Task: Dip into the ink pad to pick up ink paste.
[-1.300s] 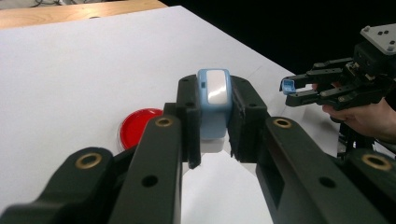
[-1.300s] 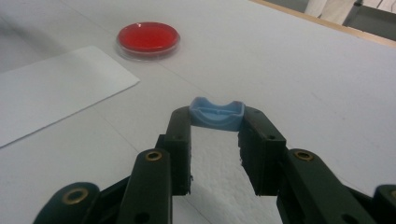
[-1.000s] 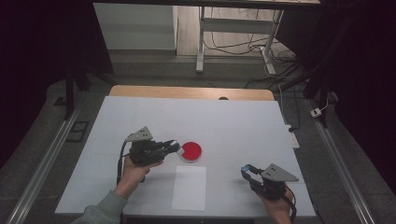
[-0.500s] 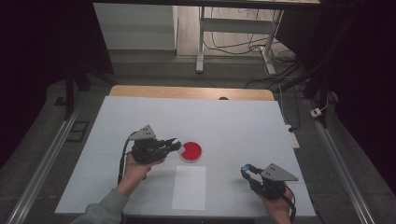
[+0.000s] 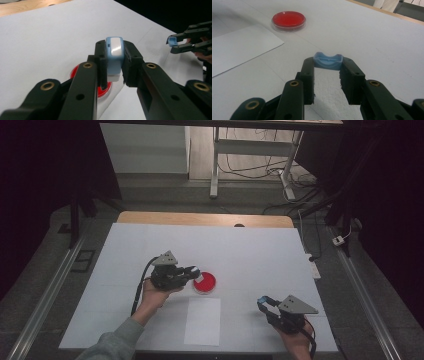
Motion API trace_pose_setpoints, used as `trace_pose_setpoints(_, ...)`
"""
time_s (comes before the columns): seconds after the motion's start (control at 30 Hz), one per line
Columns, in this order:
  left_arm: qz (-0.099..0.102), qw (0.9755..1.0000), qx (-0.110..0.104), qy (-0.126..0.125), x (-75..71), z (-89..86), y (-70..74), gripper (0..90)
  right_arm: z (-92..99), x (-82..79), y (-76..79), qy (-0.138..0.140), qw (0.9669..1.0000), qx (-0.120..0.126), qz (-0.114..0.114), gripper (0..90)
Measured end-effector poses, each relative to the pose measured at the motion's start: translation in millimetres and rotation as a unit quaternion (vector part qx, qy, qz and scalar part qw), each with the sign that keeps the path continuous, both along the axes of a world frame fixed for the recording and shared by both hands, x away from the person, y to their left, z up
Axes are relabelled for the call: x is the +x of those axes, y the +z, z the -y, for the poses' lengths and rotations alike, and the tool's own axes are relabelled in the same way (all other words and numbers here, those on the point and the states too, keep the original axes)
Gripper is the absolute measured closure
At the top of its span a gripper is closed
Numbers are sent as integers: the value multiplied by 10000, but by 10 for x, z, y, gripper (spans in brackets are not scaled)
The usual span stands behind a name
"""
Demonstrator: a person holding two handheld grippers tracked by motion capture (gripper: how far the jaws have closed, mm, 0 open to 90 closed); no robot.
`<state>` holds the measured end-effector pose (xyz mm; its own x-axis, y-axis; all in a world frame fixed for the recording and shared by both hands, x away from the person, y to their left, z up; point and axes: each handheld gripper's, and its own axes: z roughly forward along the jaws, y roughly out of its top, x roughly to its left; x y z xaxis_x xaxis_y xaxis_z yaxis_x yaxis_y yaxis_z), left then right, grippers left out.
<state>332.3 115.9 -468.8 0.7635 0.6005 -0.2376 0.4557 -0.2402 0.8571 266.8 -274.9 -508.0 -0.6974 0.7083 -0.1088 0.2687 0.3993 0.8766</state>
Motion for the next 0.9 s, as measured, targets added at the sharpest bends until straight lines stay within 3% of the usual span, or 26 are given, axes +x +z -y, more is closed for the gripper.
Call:
trace_pose_setpoints(0.27, -67, 9999, 145, 5, 113, 116, -79, 758, 4, 5, -1, -8, 10000, -7, -7, 649)
trace_pose_setpoints(0.53, -46, 9990, 453, 9, 164, 197, -161, 758, -4, 6, -4, -9, 10000, -25, -22, 649)
trace_pose_setpoints(0.9, -130, 9981, 594, 37, 212, 216, -236, 758, -7, 8, -6, -3, 10000, -26, -29, 649)
